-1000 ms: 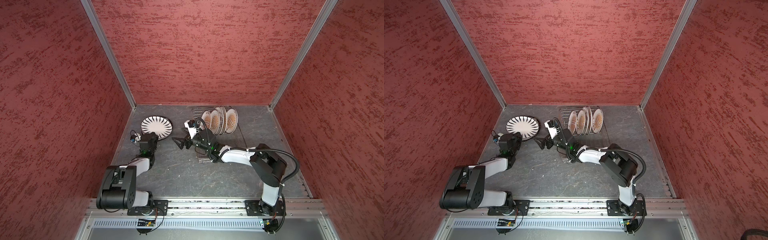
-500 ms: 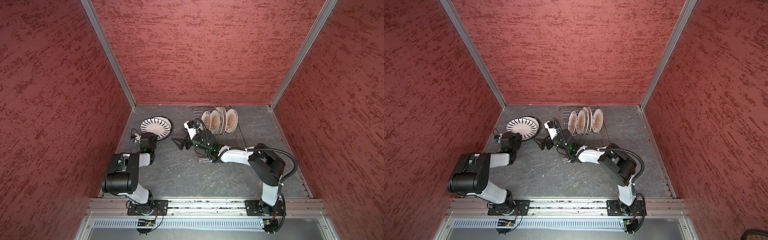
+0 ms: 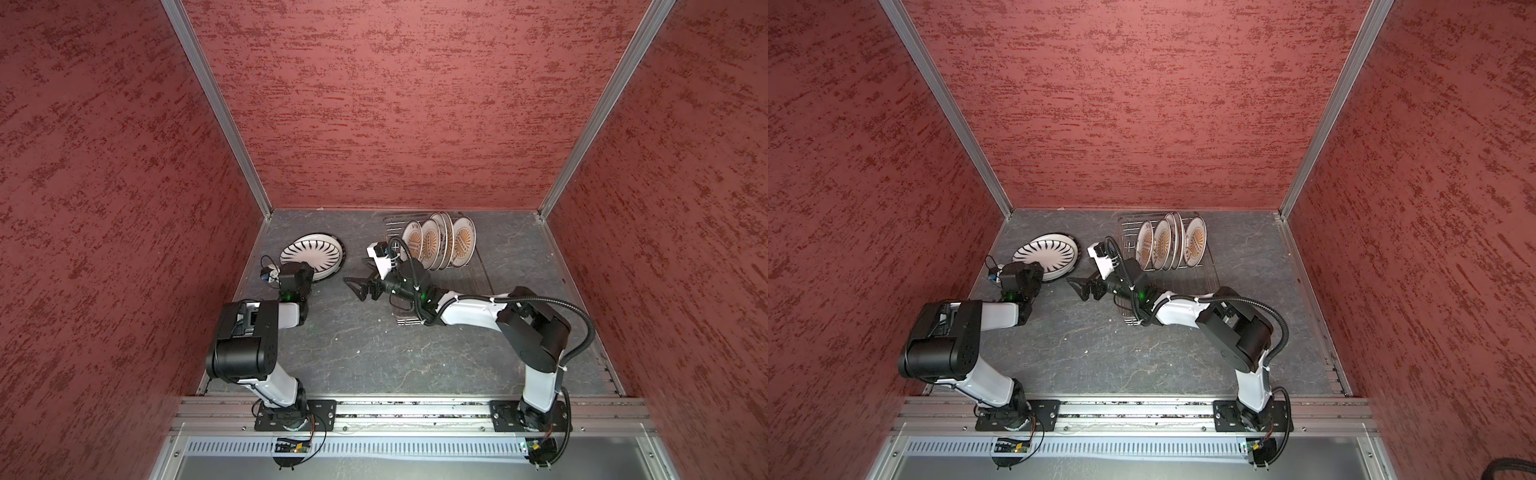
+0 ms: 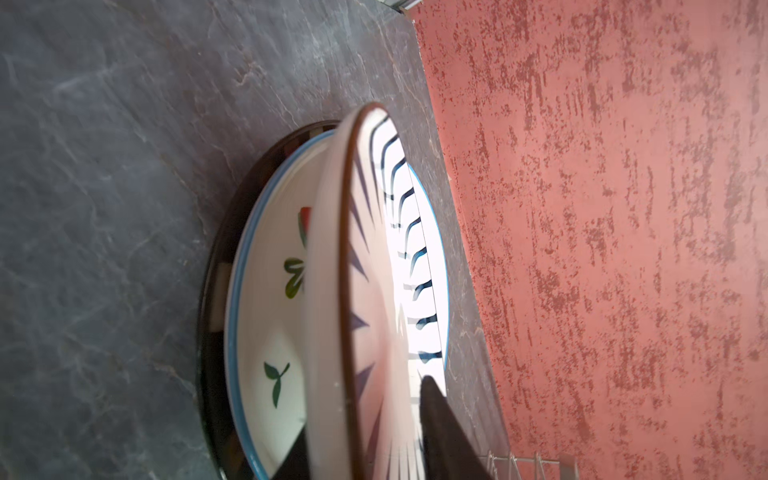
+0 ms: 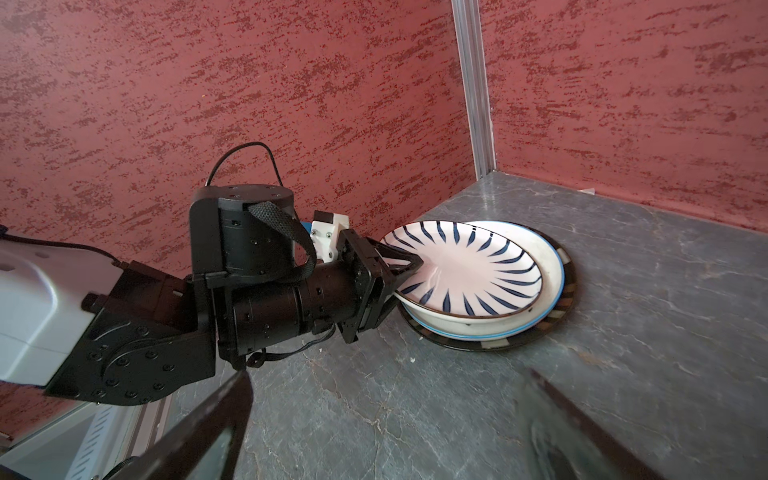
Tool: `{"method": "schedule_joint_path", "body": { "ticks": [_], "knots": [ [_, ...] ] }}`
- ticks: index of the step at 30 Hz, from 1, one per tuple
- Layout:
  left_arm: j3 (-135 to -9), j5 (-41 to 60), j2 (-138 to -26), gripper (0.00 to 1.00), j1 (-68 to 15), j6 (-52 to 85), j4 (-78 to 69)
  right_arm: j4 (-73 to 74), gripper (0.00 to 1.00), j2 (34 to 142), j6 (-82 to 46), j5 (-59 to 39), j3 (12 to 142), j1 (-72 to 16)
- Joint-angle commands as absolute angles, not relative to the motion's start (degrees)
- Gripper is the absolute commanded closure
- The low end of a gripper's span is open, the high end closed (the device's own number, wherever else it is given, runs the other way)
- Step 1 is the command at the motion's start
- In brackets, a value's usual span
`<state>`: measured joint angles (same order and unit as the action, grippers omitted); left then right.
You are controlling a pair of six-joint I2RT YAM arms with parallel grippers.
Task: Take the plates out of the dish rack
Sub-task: 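Lower the blue-striped plate onto the watermelon plate with the left gripper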
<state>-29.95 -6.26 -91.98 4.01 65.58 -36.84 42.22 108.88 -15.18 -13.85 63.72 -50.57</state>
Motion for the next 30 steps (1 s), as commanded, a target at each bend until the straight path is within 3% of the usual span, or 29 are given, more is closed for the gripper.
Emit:
{"method": "schedule_joint_path", "body": {
  "ticks": [1, 4, 8, 17, 30],
  "knots": [
    [-31.74, -8.13, -90.92, 0.54, 3.97, 64.41, -35.74, 44.47, 0.02, 109.26, -15.03, -14.41, 64.69, -50.8],
    [-33.38, -9.92, -89.81, 0.43, 3.65, 62.82, -30.75, 44.43, 0.01, 109.26, -15.14, -14.6, 64.78, -50.8],
    [-33.79, -12.08, -89.1, 0.36, 3.34, 62.05, -28.77, 44.56, 0.01, 109.29, -15.12, -14.33, 64.77, -50.8],
    [-36.93, -22.81, -89.0, 0.33, 0.28, 58.82, -18.83, 44.5, 0.01, 109.3, -15.07, -14.24, 64.69, -50.79],
    [-38.6, -23.52, -91.61, 0.33, -0.44, 57.72, -18.92, 44.52, 0.02, 109.29, -15.19, -14.24, 64.74, -50.8]
  ]
}}
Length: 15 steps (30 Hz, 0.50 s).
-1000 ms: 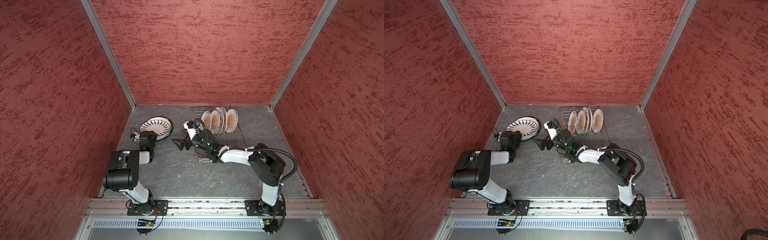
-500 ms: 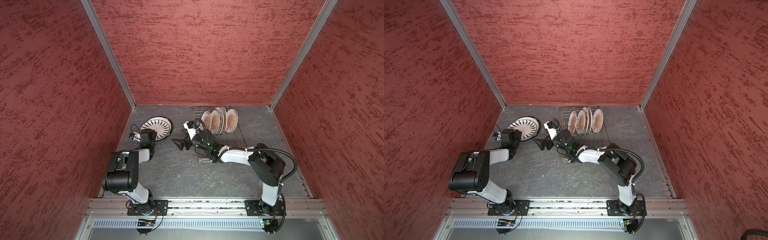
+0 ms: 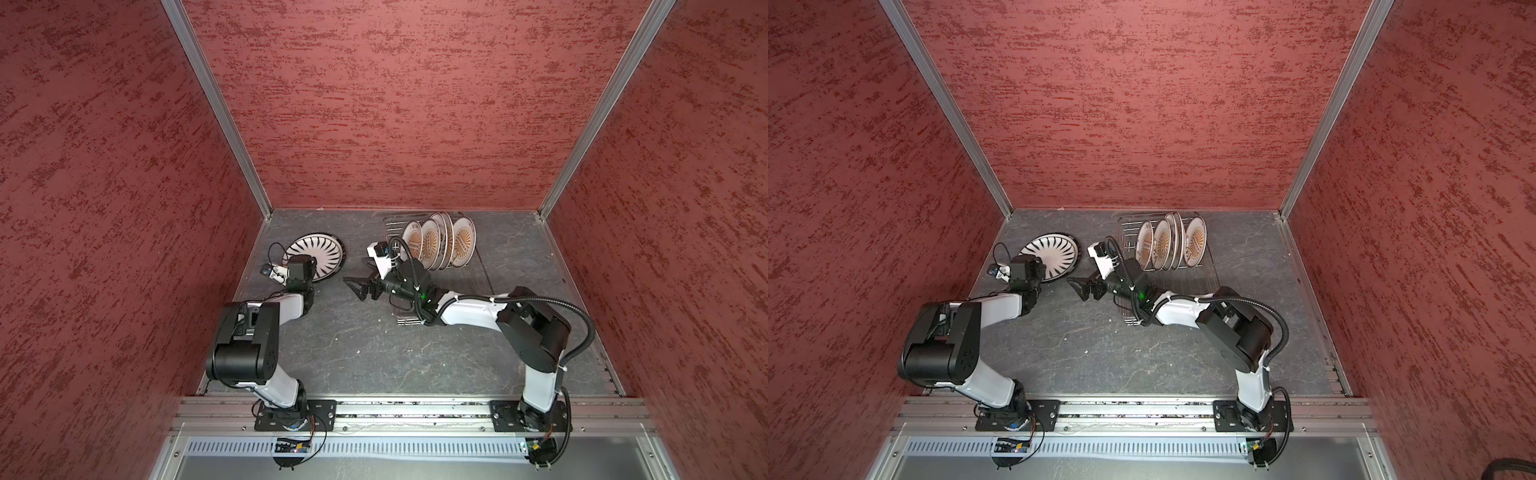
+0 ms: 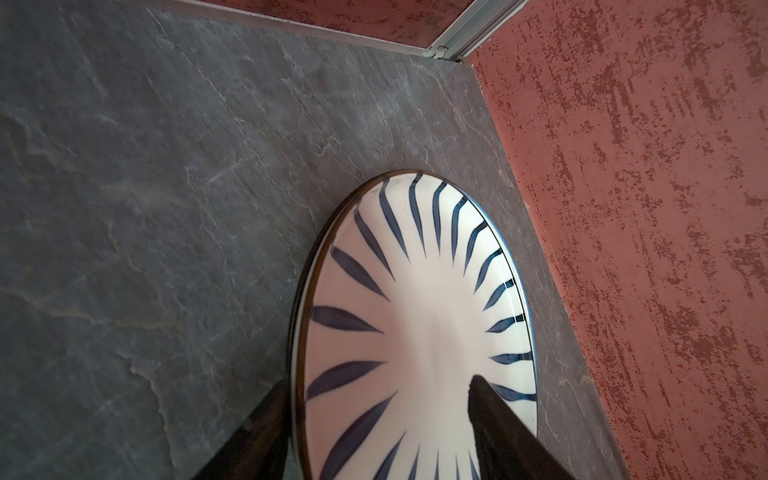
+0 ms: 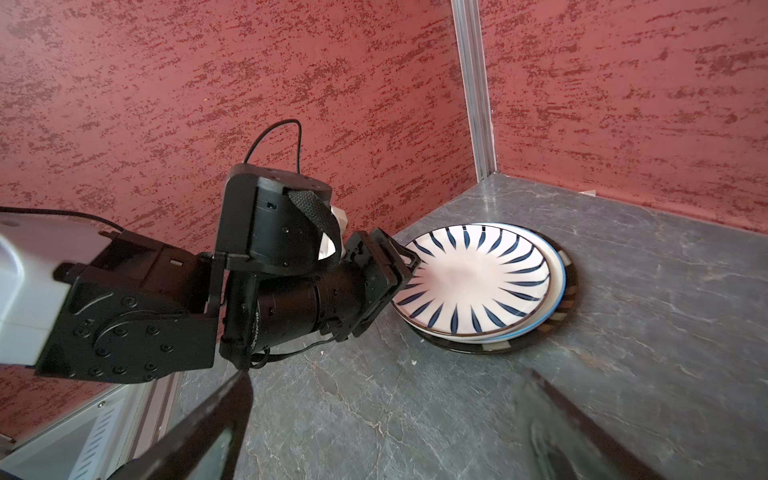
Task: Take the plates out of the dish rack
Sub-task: 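Lower the blue-striped plate onto the watermelon plate with the left gripper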
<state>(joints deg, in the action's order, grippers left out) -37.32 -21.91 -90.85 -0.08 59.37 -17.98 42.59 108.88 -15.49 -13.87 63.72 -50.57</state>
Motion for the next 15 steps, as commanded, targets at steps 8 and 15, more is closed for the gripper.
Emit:
{"method": "schedule_joint_path", "body": {
  "ticks": [8, 15],
  "knots": [
    [-38.01, -22.86, -90.9, 0.33, -0.53, 58.0, -19.75, 44.12, 0.01, 109.29, -14.95, -14.06, 65.04, -50.8],
    [-34.78, -23.47, -85.52, 0.32, -0.97, 58.19, -20.22, 43.4, 0.01, 109.12, -14.92, -14.37, 65.39, -50.8]
  ]
}}
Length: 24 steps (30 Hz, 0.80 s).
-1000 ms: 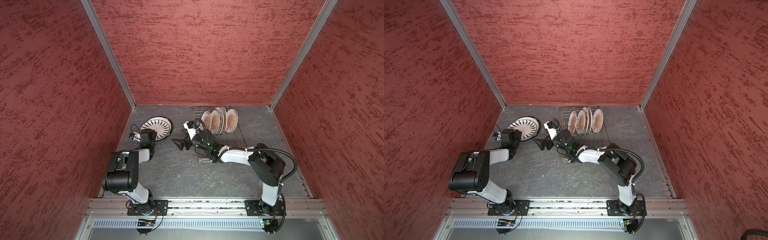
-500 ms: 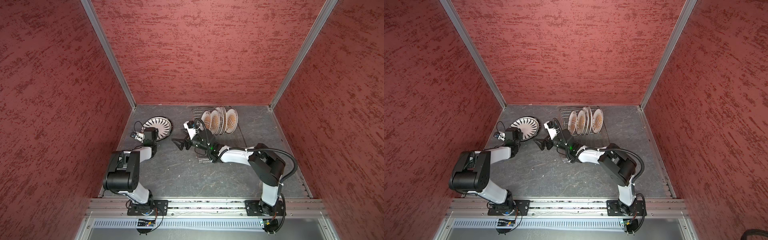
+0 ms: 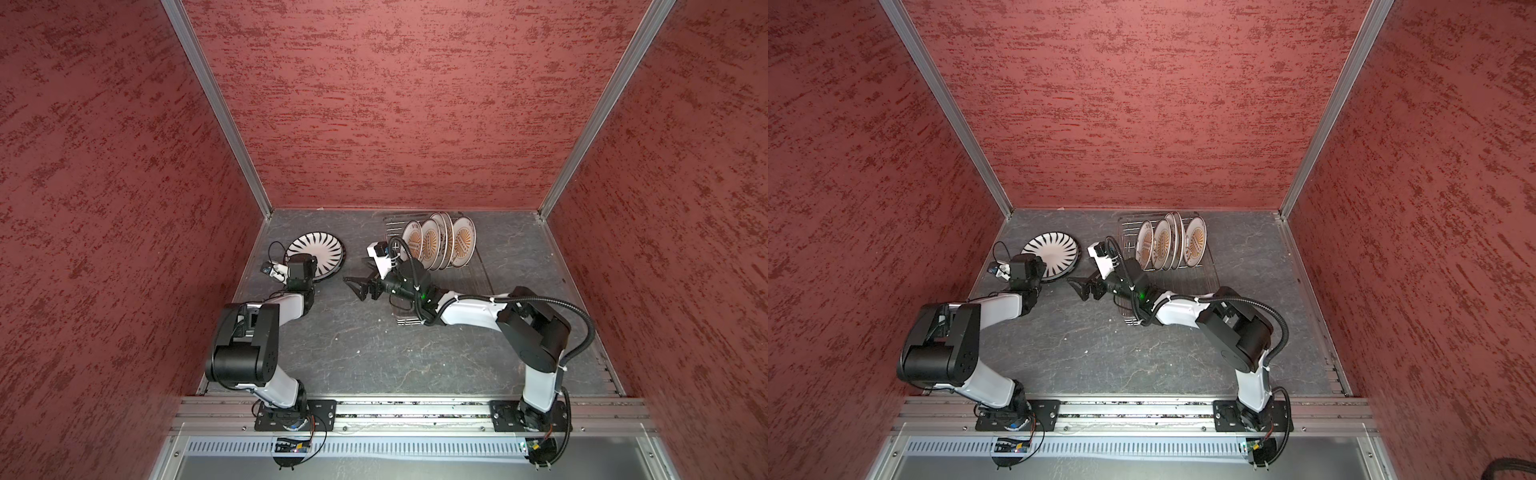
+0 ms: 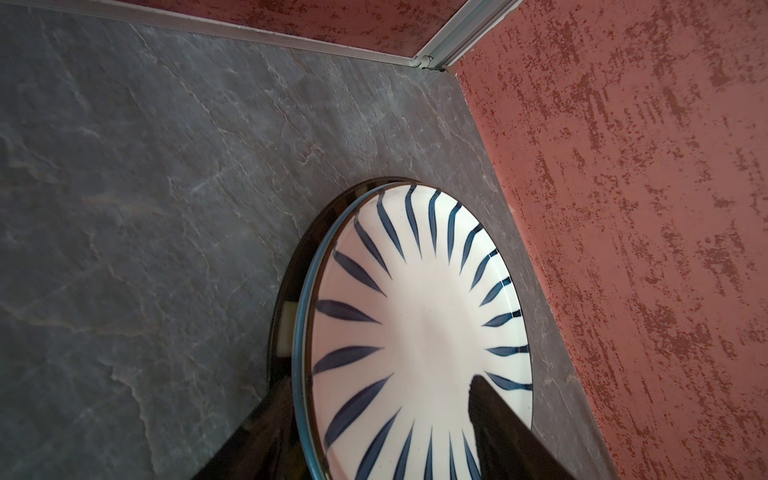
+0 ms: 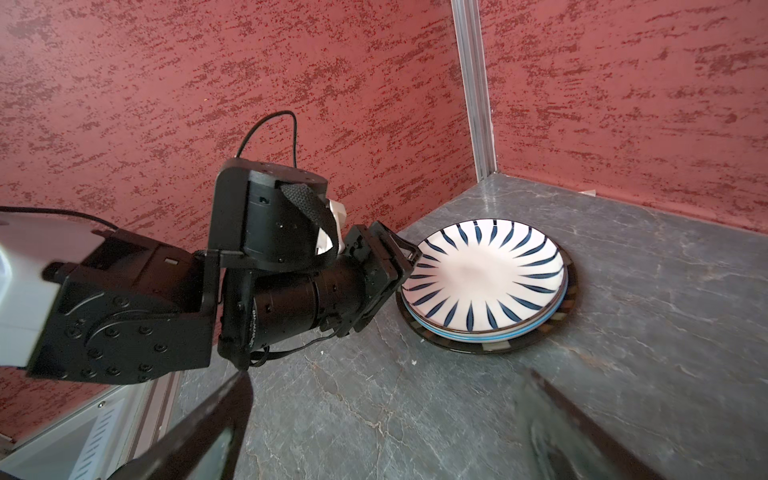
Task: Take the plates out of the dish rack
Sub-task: 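Lower the blue-striped plate onto the watermelon plate with the left gripper, then release and withdraw the left gripper while the right gripper reaches into the rack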
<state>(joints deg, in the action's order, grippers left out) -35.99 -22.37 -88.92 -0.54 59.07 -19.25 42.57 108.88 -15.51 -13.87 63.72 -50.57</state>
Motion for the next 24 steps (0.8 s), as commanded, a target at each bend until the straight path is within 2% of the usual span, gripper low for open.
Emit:
{"method": "schedule_joint_path", "body": {
  "ticks": [1, 4, 6, 12, 19, 24],
  "knots": [
    [-34.28, -23.27, -84.55, 0.31, -1.04, 58.0, -20.21, 43.18, 0.01, 109.07, -14.77, -14.62, 65.55, -50.8],
    [-32.09, -22.56, -80.83, 0.28, -1.19, 57.55, -21.27, 42.54, 0.02, 108.99, -14.5, -15.02, 65.98, -50.93],
    [-30.6, -21.77, -78.19, 0.18, -1.4, 56.58, -21.97, 42.11, 0.02, 108.96, -13.95, -14.69, 66.17, -51.3],
    [-25.75, -17.03, -71.64, 0.0, -2.27, 54.09, -25.83, 39.09, 0.02, 107.99, -11.09, -10.7, 66.97, -53.46],
    [-21.01, -4.46, -69.59, 0.0, -4.62, 48.18, -37.52, 38.56, 0.01, 102.0, -10.63, -2.91, 62.38, -55.27],
    [-16.71, -3.75, -64.8, 0.01, -8.34, 43.02, -42.75, 42.09, 0.01, 95.54, -9.69, 1.17, 55.68, -55.37]
  ]
}}
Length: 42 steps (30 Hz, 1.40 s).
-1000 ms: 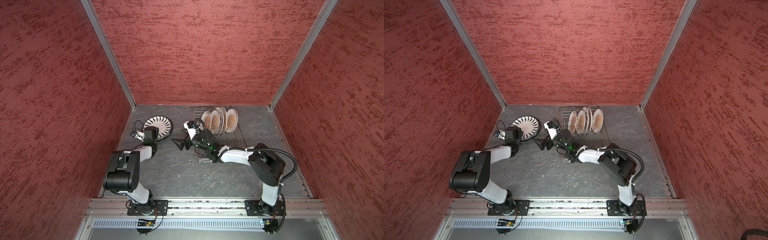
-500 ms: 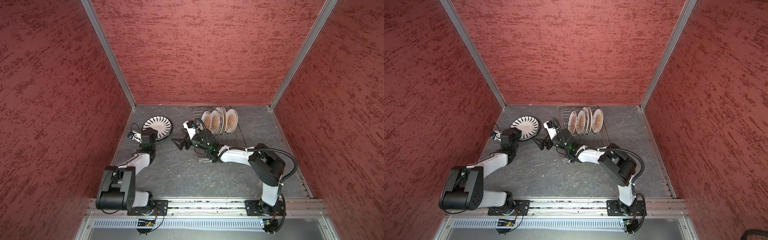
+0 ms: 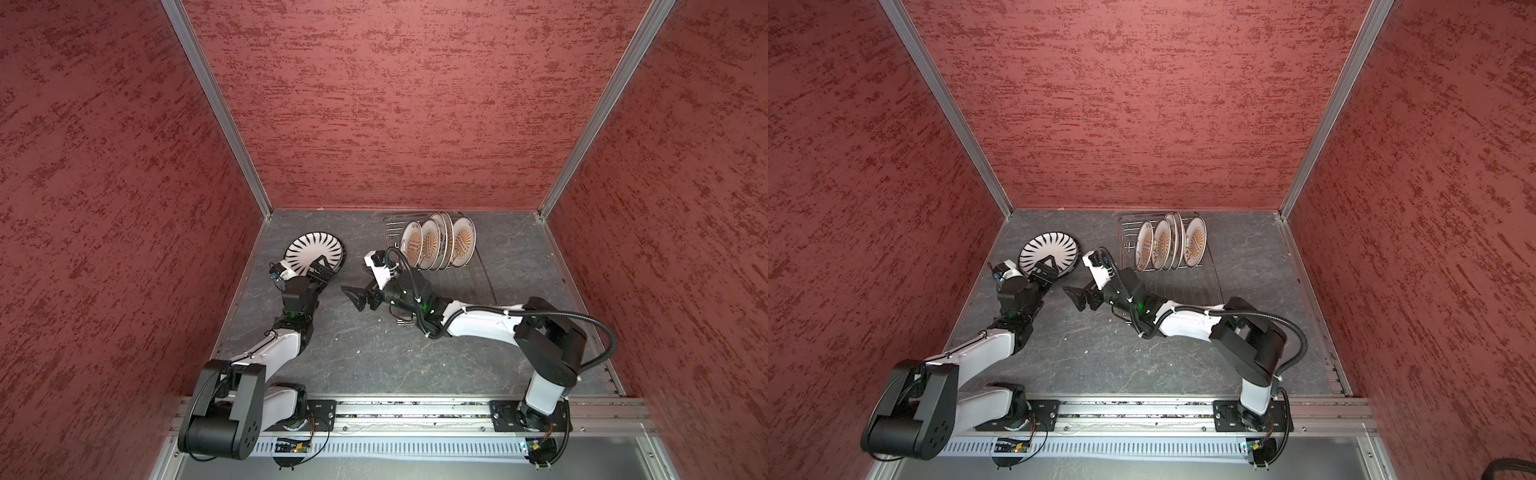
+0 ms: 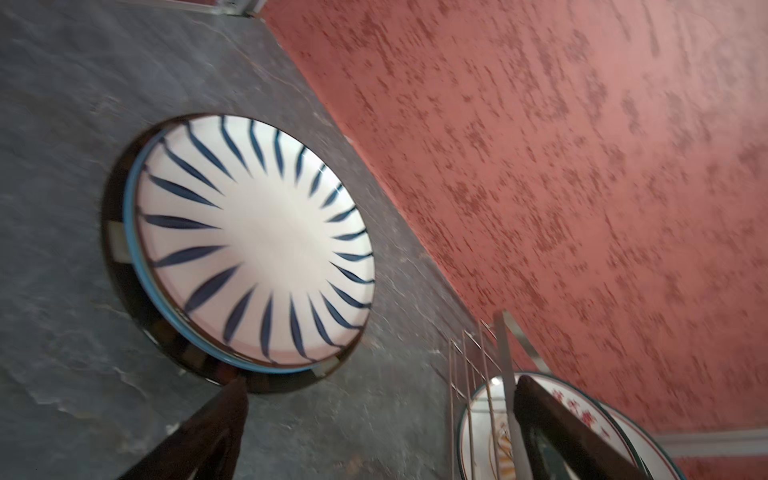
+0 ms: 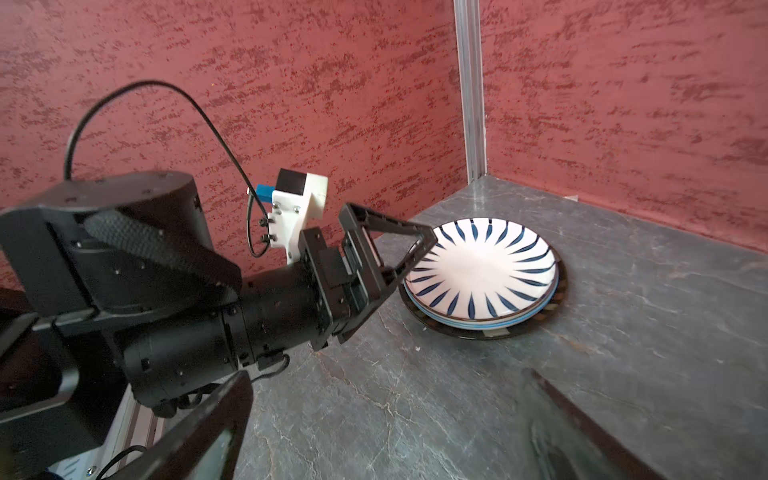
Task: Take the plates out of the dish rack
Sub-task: 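Release and withdraw the left gripper while the right gripper reaches into the rack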
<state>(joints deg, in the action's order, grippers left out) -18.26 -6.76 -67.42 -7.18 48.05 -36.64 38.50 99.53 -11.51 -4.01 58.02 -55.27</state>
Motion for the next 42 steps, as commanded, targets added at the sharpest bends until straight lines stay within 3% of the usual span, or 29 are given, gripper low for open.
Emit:
{"method": "schedule_joint_path", "body": {
  "ticks": [1, 7, 16, 20, 25, 34, 41, 42],
  "knots": [
    [-16.09, -2.97, -63.38, 0.01, -8.65, 42.35, -42.67, 42.64, 0.01, 94.14, -9.12, 2.29, 54.26, -55.37],
    [-13.04, 7.72, -58.4, 0.01, -12.11, 37.53, -44.81, 39.97, 0.01, 87.88, -7.48, 16.33, 50.33, -54.58],
    [-8.26, 15.36, -56.04, 0.0, -18.44, 34.25, -50.79, 24.67, 0.01, 79.44, -12.22, 12.76, 50.47, -47.57],
    [-7.78, 20.21, -58.1, 0.01, -20.49, 32.48, -52.87, 25.84, 0.01, 75.98, -12.61, 12.74, 47.52, -47.02],
    [-7.32, 24.0, -60.58, 0.0, -21.73, 31.47, -56.82, 18.2, 0.01, 76.07, -13.18, 24.44, 50.4, -46.94],
    [-8.85, 26.5, -64.68, 0.01, -23.82, 30.35, -58.52, 11.61, 0.22, 80.53, -12.7, 24.02, 57.16, -43.04],
    [-9.4, 25.87, -62.62, 0.01, -24.62, 28.16, -55.23, 4.33, 0.52, 82.97, -14.05, 20.32, 61.96, -36.55],
    [-9.45, 25.31, -62.82, 0.01, -25.3, 27.87, -55.45, 3.24, 0.59, 82.97, -14.02, 20.5, 62.67, -36.03]
  ]
}}
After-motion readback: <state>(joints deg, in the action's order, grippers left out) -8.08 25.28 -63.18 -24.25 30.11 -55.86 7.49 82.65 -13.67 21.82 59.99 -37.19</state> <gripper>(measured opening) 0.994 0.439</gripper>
